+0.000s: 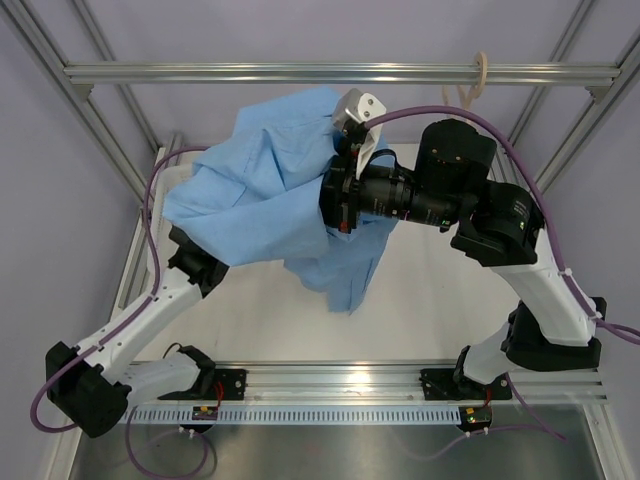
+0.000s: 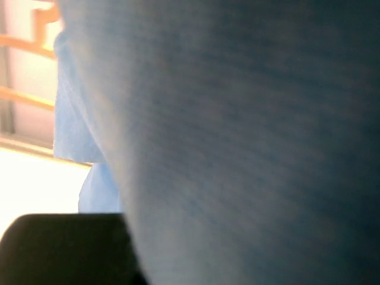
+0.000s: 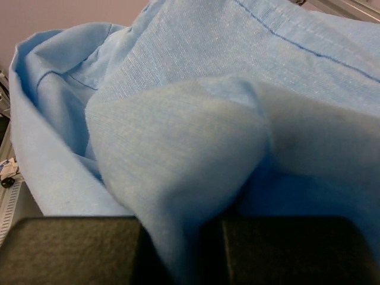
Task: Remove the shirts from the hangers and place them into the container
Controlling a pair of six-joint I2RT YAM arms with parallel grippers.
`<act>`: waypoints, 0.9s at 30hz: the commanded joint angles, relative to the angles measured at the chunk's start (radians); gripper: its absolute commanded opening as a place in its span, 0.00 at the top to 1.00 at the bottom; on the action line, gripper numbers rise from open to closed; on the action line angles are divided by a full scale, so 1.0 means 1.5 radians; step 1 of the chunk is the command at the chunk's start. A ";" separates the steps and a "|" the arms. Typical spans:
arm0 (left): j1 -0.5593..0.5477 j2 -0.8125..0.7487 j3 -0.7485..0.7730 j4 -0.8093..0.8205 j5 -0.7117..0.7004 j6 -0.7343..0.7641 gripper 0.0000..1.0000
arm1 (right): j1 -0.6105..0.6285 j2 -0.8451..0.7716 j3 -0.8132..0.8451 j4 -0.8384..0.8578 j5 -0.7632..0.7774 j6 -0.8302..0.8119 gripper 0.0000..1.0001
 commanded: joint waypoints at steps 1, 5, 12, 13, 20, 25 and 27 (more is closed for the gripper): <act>0.001 -0.047 0.038 -0.119 -0.137 0.065 1.00 | 0.010 -0.035 0.006 0.023 -0.012 0.024 0.73; 0.002 -0.086 0.120 -0.465 -0.319 0.208 1.00 | 0.010 -0.056 0.000 -0.028 0.051 0.032 0.33; 0.001 -0.132 0.200 -0.726 -0.678 0.350 1.00 | 0.011 -0.171 -0.089 -0.072 0.231 0.045 0.01; 0.001 -0.134 0.214 -0.741 -0.708 0.369 1.00 | 0.011 -0.186 -0.123 -0.069 0.243 0.048 0.00; 0.015 -0.162 0.164 -0.690 -0.903 0.430 1.00 | 0.010 -0.297 -0.238 -0.049 0.331 0.076 0.01; 0.114 -0.157 0.110 -0.577 -0.916 0.499 1.00 | 0.011 -0.338 -0.293 -0.047 0.342 0.083 0.00; 0.181 -0.150 0.089 -0.545 -0.877 0.486 1.00 | 0.010 -0.360 -0.318 -0.037 0.343 0.085 0.01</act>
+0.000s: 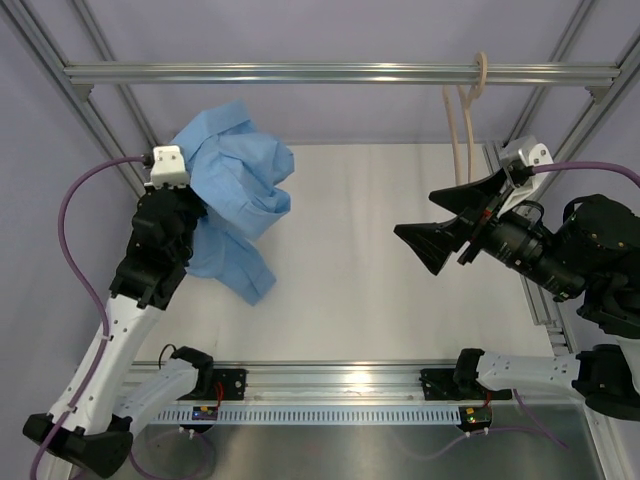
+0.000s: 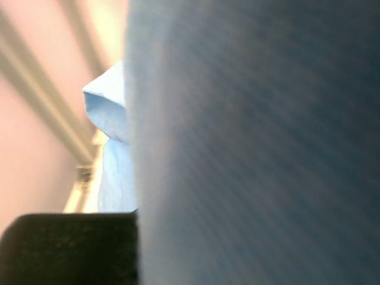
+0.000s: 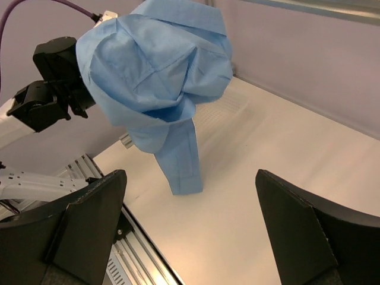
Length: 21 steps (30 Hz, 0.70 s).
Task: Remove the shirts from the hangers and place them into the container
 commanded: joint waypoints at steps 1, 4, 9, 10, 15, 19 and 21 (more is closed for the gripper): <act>0.091 0.005 -0.006 0.133 0.017 -0.013 1.00 | 0.007 -0.017 -0.033 0.030 0.026 0.009 0.01; 0.131 0.024 0.012 0.189 0.099 -0.012 1.00 | 0.007 -0.033 -0.050 0.040 0.019 0.007 0.01; 0.131 0.007 0.024 0.307 0.128 0.067 1.00 | 0.007 -0.044 -0.057 0.028 0.025 0.006 0.01; 0.132 0.005 0.025 0.318 0.129 0.078 1.00 | 0.006 -0.046 -0.060 0.026 0.028 0.007 0.01; 0.133 0.027 0.035 0.360 0.158 0.120 1.00 | 0.006 -0.069 -0.080 0.027 0.026 0.010 0.01; 0.138 0.041 0.019 0.392 0.172 0.126 1.00 | 0.007 -0.074 -0.080 0.015 0.029 0.012 0.01; 0.141 0.059 0.027 0.394 0.176 0.125 1.00 | 0.006 -0.077 -0.080 0.011 0.031 0.014 0.01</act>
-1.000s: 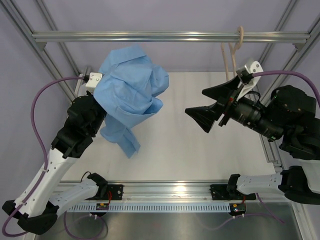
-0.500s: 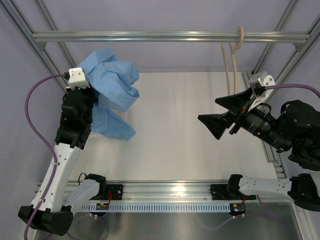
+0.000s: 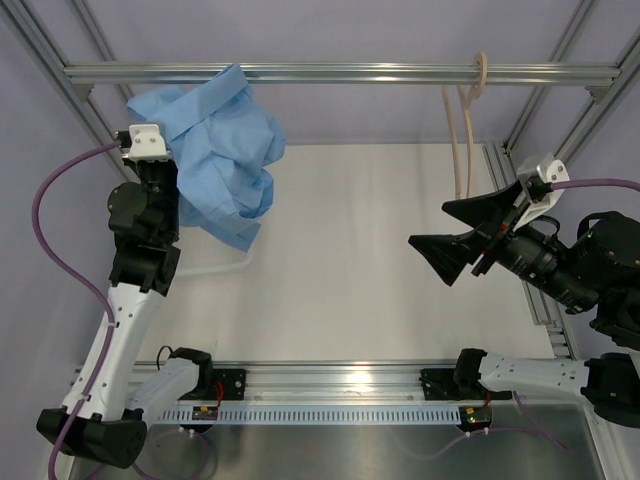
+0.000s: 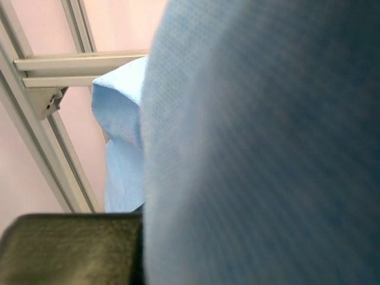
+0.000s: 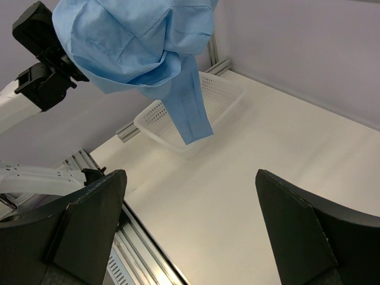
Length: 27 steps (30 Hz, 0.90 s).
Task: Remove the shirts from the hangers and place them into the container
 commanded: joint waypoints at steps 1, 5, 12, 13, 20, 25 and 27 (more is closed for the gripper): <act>0.009 0.023 0.023 0.092 0.024 0.011 1.00 | 0.006 -0.009 -0.003 0.008 0.024 0.011 0.01; 0.020 0.038 -0.006 0.090 0.001 -0.013 1.00 | 0.006 -0.025 -0.024 0.010 0.025 0.017 0.00; 0.043 0.020 -0.123 0.109 -0.059 -0.061 1.00 | 0.007 -0.052 -0.046 0.006 0.027 0.026 0.01; 0.044 0.015 -0.136 0.110 -0.062 -0.066 1.00 | 0.006 -0.057 -0.049 0.005 0.027 0.028 0.01; 0.054 -0.007 -0.210 0.145 -0.155 -0.061 1.00 | 0.006 -0.077 -0.070 0.006 0.026 0.030 0.00; 0.066 0.025 -0.218 0.154 -0.186 -0.067 1.00 | 0.006 -0.087 -0.074 0.001 0.020 0.034 0.00; 0.074 0.065 -0.202 0.143 -0.182 -0.068 1.00 | 0.006 -0.092 -0.073 -0.006 0.020 0.037 0.01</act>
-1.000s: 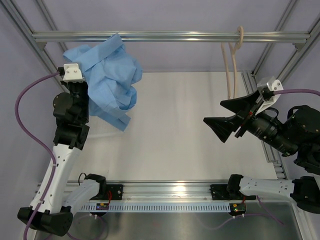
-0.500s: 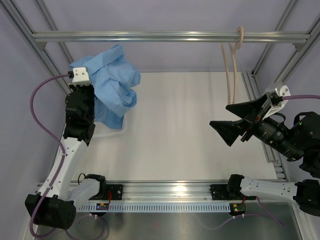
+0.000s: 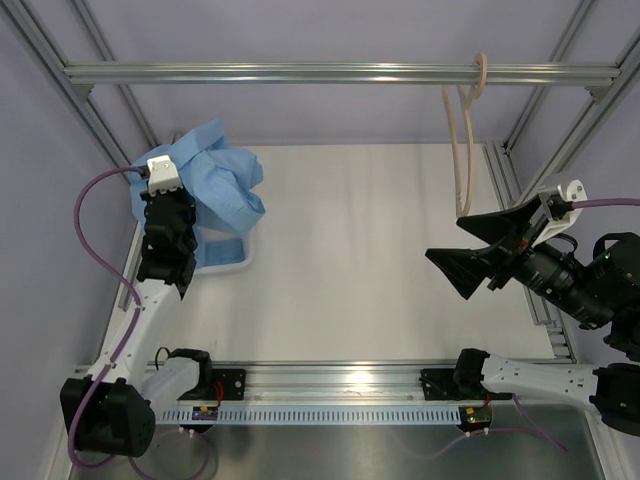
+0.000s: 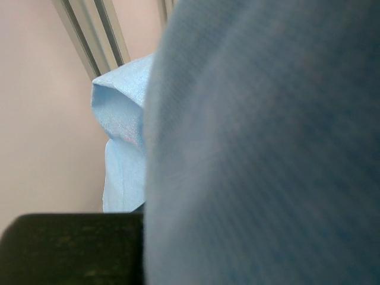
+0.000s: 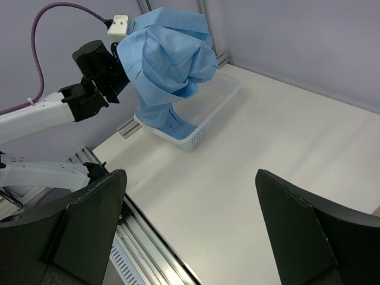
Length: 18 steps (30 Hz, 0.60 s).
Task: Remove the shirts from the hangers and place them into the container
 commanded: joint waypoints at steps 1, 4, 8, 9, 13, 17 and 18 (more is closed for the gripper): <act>0.017 0.045 0.031 0.073 -0.035 -0.021 1.00 | 0.007 -0.016 -0.002 -0.001 0.009 0.013 0.01; 0.037 0.111 0.057 0.045 -0.008 -0.037 1.00 | 0.007 -0.035 -0.003 -0.007 0.012 0.018 0.00; 0.058 0.200 0.101 -0.010 0.032 -0.047 1.00 | 0.007 -0.049 -0.002 -0.025 0.024 0.019 0.01; 0.064 0.230 0.118 -0.023 0.040 -0.048 1.00 | 0.006 -0.049 0.000 -0.029 0.025 0.020 0.01; 0.101 0.291 0.144 -0.061 0.078 -0.098 1.00 | 0.006 -0.053 0.001 -0.035 0.028 0.021 0.00; 0.115 0.350 0.185 -0.133 0.118 -0.132 1.00 | 0.007 -0.058 -0.002 -0.035 0.033 0.020 0.00; 0.117 0.361 0.193 -0.144 0.129 -0.142 1.00 | 0.006 -0.058 -0.001 -0.035 0.033 0.020 0.01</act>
